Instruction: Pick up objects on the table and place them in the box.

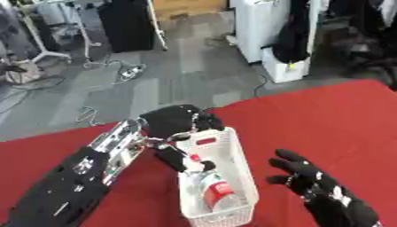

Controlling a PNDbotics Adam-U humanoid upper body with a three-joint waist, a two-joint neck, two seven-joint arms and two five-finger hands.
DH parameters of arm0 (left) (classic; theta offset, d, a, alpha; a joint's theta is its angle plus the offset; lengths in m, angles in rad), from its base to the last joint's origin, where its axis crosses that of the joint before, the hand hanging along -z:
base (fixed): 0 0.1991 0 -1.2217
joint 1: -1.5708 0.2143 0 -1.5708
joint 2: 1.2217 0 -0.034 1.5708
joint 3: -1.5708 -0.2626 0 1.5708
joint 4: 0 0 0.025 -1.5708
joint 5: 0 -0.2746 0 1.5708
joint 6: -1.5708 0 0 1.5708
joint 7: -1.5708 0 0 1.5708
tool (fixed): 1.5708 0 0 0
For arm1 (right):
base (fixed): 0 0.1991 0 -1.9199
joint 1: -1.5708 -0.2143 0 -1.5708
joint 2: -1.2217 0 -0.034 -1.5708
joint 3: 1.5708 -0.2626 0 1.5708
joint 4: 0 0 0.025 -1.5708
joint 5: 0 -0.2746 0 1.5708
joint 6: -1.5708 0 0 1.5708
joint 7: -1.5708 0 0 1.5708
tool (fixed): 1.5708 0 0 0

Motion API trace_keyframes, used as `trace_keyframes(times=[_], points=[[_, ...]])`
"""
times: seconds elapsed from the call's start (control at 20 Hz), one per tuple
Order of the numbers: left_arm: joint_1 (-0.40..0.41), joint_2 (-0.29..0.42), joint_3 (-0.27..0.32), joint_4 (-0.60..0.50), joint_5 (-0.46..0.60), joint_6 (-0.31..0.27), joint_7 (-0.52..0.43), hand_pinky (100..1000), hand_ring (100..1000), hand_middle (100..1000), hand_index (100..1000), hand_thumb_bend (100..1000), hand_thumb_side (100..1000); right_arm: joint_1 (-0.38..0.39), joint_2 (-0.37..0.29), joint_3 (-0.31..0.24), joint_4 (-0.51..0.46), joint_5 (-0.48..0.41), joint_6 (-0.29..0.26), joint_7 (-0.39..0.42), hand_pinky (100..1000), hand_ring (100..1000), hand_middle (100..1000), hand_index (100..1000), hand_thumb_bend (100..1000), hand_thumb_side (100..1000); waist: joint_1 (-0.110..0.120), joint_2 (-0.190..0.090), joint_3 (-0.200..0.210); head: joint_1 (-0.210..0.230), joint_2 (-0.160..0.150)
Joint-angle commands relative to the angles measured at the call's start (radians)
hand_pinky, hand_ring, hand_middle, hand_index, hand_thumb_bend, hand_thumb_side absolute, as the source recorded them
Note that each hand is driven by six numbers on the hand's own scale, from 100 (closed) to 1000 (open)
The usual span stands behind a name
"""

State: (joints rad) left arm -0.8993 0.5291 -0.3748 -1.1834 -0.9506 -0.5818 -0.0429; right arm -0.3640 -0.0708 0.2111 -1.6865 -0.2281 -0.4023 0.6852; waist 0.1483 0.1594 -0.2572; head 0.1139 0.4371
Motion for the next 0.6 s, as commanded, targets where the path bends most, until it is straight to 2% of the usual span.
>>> trace_keyframes(times=[0.05,0.25,0.5,0.6], points=[[-0.023,0.040,0.008,-0.011,0.001,-0.001,0.005,774,823,844,933,345,919,-0.014,-0.010,0.001,-0.015,-0.008,-0.006,0.014,861,976,995,926,463,1000,-0.005,-0.012,0.005,-0.006,0.003],[-0.021,0.049,0.009,-0.019,0.019,0.003,0.009,772,826,844,934,335,920,-0.016,-0.012,0.001,-0.013,-0.010,-0.006,0.019,862,977,995,926,464,1000,-0.008,-0.008,0.017,-0.013,0.011],[0.000,0.092,-0.004,-0.066,0.111,0.013,0.003,762,835,839,922,263,921,-0.017,-0.015,-0.003,-0.004,-0.009,-0.010,0.023,864,979,995,928,466,1000,-0.017,-0.005,0.047,-0.031,0.023],[0.021,0.120,-0.012,-0.118,0.178,0.031,0.002,722,818,827,907,171,903,-0.015,-0.014,-0.006,0.000,-0.007,-0.013,0.023,864,981,997,928,466,1000,-0.023,-0.006,0.070,-0.041,0.025]])
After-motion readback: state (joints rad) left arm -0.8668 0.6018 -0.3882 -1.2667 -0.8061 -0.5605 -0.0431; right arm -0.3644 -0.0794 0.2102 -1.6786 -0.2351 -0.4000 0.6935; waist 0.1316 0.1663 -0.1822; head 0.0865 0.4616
